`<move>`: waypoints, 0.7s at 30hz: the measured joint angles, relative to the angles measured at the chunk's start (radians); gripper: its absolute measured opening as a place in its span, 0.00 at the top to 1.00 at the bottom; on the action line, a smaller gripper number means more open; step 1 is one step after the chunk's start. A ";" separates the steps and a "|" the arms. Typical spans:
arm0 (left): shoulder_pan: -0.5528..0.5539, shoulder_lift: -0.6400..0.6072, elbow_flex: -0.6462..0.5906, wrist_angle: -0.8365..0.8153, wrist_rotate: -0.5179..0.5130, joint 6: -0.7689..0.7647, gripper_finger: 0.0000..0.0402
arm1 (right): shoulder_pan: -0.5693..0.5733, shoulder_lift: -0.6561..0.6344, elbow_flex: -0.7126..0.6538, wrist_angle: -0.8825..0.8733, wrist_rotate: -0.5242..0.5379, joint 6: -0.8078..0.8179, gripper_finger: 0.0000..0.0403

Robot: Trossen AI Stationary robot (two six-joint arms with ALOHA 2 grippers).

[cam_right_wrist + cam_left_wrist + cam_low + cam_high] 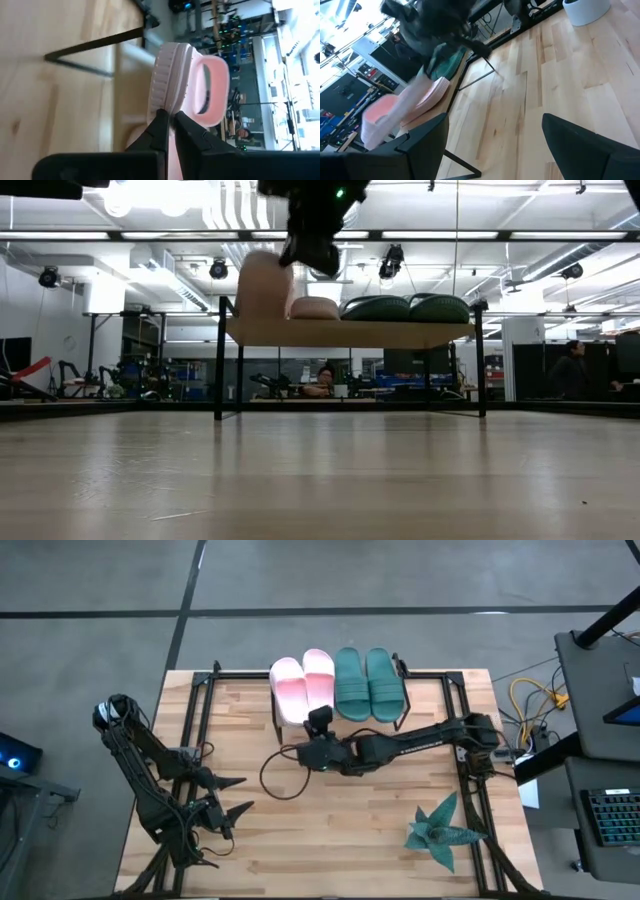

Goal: Pick and place slides into the shelf
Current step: Adjust the left pink slipper on the shelf

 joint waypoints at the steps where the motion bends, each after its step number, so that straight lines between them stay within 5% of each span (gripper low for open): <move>1: 0.000 0.000 0.000 0.002 0.000 0.000 0.24 | 0.000 0.022 0.021 -0.030 0.001 0.000 0.97; 13: 0.000 0.000 0.000 0.007 0.024 0.000 0.24 | -0.002 0.314 0.507 -0.555 0.131 0.172 0.97; 21: 0.000 0.000 0.000 0.008 0.027 0.000 0.24 | 0.004 0.397 0.733 -0.731 0.217 0.181 0.98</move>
